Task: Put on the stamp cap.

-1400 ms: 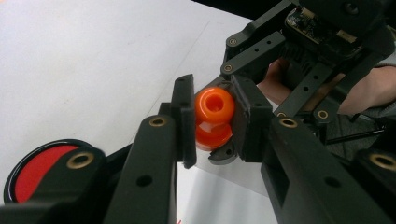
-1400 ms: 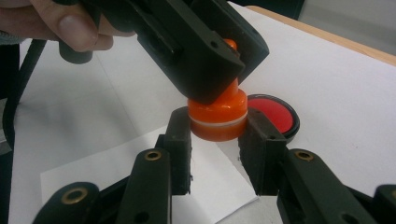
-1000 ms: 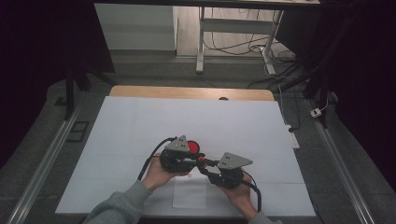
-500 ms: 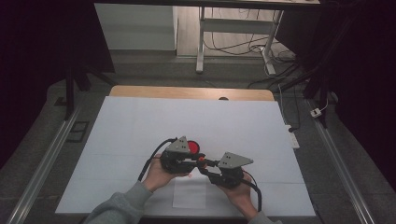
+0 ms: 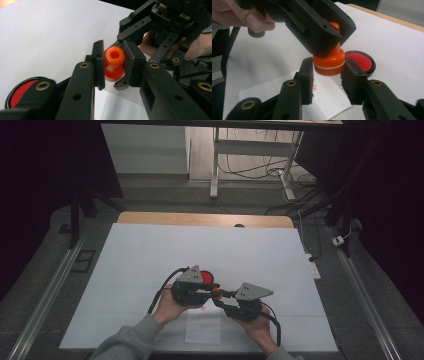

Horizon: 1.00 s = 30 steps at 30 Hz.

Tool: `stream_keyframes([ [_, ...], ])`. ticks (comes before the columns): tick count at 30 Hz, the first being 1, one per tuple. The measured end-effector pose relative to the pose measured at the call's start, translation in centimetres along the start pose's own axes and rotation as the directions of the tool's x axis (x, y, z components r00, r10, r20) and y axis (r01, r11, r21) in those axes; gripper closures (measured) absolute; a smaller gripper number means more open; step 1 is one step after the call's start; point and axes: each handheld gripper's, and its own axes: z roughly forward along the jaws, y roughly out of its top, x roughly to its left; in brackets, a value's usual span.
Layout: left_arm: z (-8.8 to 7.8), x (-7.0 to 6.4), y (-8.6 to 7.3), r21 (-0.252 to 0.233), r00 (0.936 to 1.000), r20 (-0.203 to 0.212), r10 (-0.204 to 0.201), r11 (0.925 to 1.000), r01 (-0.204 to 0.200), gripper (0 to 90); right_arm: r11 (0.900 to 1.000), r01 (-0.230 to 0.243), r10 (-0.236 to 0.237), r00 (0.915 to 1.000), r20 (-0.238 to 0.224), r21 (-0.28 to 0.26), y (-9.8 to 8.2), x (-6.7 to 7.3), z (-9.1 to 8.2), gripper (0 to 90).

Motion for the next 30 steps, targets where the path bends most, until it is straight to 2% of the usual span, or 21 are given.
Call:
stream_keyframes([
  [2,-0.2,0.1,0.0,-0.010,1.0000,0.004,-0.006,0.9999,0.006,72.5,1.000,0.001,-0.001,1.0000,0.004,0.005,0.0,0.0,0.0,55.1],
  [8,-0.6,0.4,0.0,-0.015,0.9999,-0.003,-0.011,0.9998,0.011,72.5,1.000,-0.008,0.008,0.9999,0.011,0.010,-0.2,-0.2,-0.1,50.9],
  [16,-1.5,0.9,0.1,-0.025,0.9997,-0.012,-0.023,0.9994,0.023,72.5,1.000,-0.027,0.027,0.9990,0.036,0.010,-0.6,-0.9,-1.0,49.4],
  [20,-2.1,1.1,0.2,-0.030,0.9996,-0.014,-0.026,0.9992,0.025,72.5,1.000,-0.027,0.027,0.9977,0.063,0.008,-0.8,-1.5,-1.8,48.9],
  [30,-2.4,1.3,0.2,-0.032,0.9993,-0.015,-0.035,0.9989,0.034,72.5,0.999,-0.051,0.050,0.9945,0.092,0.003,-1.4,-2.4,-3.1,48.4],
])
